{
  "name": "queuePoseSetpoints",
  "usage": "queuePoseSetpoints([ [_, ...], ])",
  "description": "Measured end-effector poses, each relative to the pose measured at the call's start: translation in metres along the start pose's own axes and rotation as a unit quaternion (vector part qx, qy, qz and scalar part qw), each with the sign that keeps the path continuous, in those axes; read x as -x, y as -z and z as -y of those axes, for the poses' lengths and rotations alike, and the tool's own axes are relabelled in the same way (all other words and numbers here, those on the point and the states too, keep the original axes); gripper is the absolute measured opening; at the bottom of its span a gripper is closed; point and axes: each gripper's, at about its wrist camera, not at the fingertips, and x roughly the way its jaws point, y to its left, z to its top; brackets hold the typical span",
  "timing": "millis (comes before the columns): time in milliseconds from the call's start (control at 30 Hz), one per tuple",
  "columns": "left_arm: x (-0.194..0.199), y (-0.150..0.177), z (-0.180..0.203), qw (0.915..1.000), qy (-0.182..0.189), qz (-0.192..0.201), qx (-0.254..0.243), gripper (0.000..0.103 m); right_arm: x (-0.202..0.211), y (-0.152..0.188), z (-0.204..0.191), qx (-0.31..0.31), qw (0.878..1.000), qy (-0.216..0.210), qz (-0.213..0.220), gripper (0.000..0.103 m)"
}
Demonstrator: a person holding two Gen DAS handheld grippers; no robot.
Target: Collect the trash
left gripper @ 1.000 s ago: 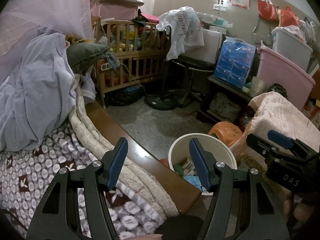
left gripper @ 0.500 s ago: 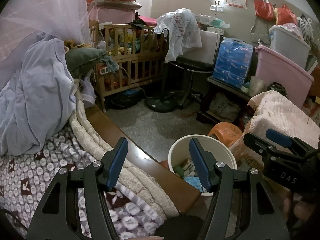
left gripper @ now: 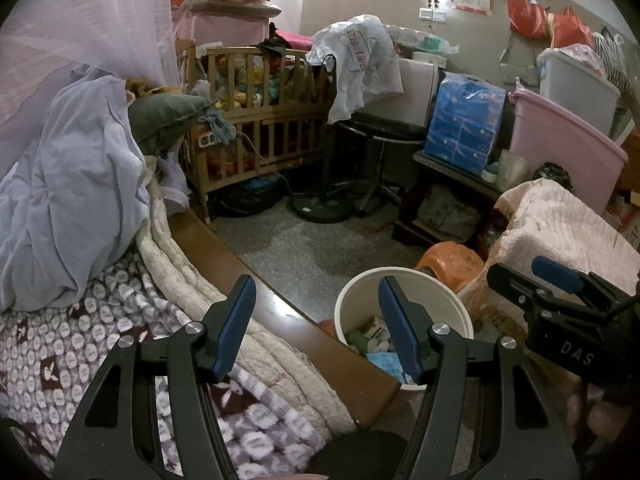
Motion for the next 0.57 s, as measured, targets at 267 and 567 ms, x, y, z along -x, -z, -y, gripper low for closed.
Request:
queuePoseSetpoints([
  [267, -0.003, 0.003, -0.005, 0.9999, 0.009, -0.007, 0.001, 0.063, 0.001, 0.001, 0.002, 0.0, 1.0, 0.0, -0.002, 0.075],
  [567, -0.001, 0.007, -0.025, 0.9999, 0.005, -0.001, 0.015, 0.063, 0.002, 0.01, 0.004, 0.009, 1.0, -0.005, -0.009, 0.075],
])
